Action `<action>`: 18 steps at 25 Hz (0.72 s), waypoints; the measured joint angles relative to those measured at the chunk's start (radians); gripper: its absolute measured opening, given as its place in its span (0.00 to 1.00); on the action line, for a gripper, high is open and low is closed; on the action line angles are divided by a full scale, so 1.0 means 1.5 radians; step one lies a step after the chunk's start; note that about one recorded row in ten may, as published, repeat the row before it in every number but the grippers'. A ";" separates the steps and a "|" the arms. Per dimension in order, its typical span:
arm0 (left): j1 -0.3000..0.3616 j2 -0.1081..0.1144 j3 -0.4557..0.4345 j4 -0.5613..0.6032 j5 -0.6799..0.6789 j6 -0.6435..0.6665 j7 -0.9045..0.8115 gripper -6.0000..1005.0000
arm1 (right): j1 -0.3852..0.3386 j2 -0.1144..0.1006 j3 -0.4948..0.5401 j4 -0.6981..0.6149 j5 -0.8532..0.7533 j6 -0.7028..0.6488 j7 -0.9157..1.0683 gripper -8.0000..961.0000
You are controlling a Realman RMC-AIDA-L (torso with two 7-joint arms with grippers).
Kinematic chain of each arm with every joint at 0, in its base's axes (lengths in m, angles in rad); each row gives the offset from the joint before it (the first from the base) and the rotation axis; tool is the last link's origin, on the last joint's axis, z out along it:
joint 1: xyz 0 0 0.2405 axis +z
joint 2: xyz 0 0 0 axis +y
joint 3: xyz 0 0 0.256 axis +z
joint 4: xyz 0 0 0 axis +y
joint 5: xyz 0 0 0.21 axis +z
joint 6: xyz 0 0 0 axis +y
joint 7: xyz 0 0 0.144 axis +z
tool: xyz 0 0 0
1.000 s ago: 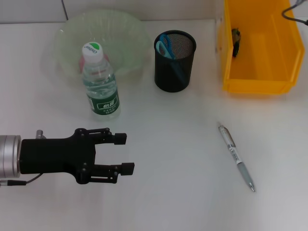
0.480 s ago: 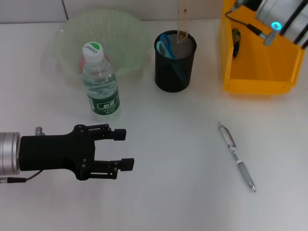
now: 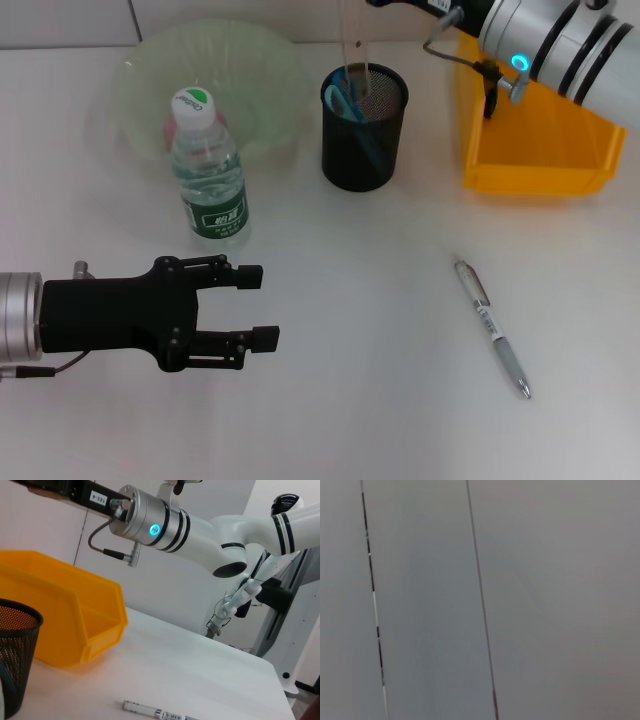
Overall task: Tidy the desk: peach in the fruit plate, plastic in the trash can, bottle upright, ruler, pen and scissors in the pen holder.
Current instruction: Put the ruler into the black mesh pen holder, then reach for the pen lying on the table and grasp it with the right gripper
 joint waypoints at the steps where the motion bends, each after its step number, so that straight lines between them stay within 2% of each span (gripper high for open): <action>1: 0.000 0.000 0.000 0.000 0.000 0.000 0.000 0.80 | -0.002 0.000 -0.006 0.000 0.002 -0.001 0.006 0.55; 12: 0.004 0.000 0.000 0.000 0.000 0.001 0.000 0.80 | -0.020 -0.003 -0.010 -0.023 -0.001 -0.014 0.057 0.59; 13: 0.004 0.001 0.000 0.000 0.000 0.001 0.000 0.80 | -0.029 -0.004 -0.018 -0.042 -0.003 -0.019 0.073 0.59; 14: 0.003 0.001 0.000 0.000 0.000 0.000 -0.001 0.80 | -0.055 -0.006 -0.049 -0.095 -0.008 -0.028 0.121 0.59; 15: 0.003 0.001 0.000 0.000 0.000 0.000 -0.001 0.80 | -0.055 -0.006 -0.049 -0.095 -0.008 -0.028 0.121 0.59; 18: 0.002 0.003 0.000 0.000 0.000 0.000 -0.001 0.80 | -0.129 -0.013 -0.118 -0.255 -0.056 -0.032 0.261 0.60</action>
